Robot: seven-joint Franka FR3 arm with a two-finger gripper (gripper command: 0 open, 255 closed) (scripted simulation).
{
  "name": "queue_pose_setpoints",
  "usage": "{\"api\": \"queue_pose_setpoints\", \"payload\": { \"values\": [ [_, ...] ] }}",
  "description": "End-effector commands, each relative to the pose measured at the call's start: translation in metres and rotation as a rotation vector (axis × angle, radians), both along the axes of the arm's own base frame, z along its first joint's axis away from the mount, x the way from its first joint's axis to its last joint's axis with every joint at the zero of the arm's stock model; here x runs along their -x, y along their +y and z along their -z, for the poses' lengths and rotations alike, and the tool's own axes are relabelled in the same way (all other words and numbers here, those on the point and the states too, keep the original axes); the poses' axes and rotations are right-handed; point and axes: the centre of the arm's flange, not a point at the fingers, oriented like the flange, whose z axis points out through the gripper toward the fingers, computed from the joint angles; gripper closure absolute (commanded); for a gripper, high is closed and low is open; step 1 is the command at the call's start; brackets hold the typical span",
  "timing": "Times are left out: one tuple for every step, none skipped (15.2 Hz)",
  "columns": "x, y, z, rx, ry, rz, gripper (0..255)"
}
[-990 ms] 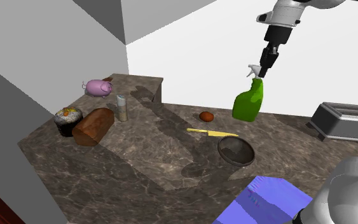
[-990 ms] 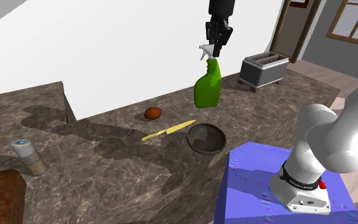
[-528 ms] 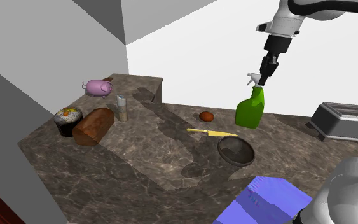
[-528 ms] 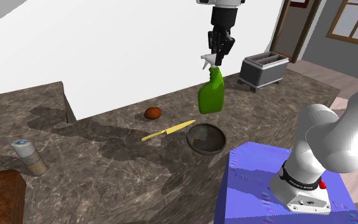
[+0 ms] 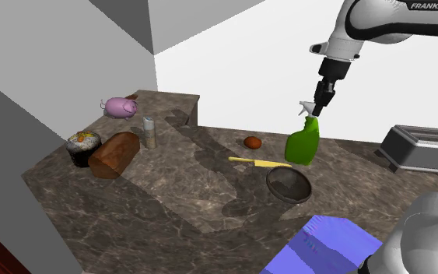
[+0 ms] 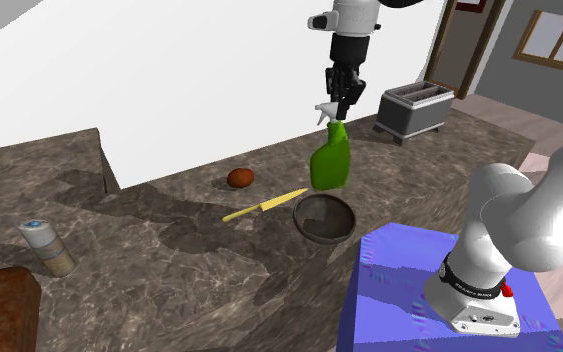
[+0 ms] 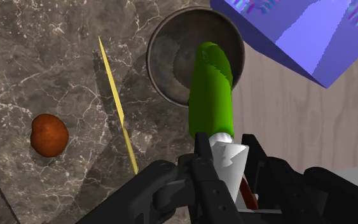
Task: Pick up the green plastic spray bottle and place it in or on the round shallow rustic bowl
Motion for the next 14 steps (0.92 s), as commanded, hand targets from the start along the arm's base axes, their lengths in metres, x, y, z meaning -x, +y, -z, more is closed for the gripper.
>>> {"api": "queue_pose_setpoints", "payload": {
  "values": [
    [0.000,-0.001,0.012,0.000,-0.001,0.000,255],
    [0.000,-0.001,0.017,0.000,-0.001,0.000,255],
    [0.000,-0.001,0.023,0.000,-0.001,0.000,255],
    [0.000,-0.001,0.028,0.000,-0.001,0.000,255],
    [0.000,-0.001,0.033,0.000,-0.001,0.000,255],
    [0.000,-0.001,0.038,0.000,-0.001,0.000,255],
    [0.000,-0.001,0.044,0.000,-0.001,0.000,255],
    [0.000,-0.001,0.049,0.000,-0.001,0.000,255],
    [0.000,-0.001,0.054,0.000,-0.001,0.000,255],
    [0.000,-0.001,0.060,0.000,-0.001,0.000,255],
    [0.000,-0.001,0.065,0.000,-0.001,0.000,255],
    [0.000,-0.001,0.070,0.000,-0.001,0.000,255],
    [0.000,-0.001,0.075,0.000,-0.001,0.000,255],
    [0.000,-0.001,0.081,0.000,-0.001,0.000,255]
  ]
}}
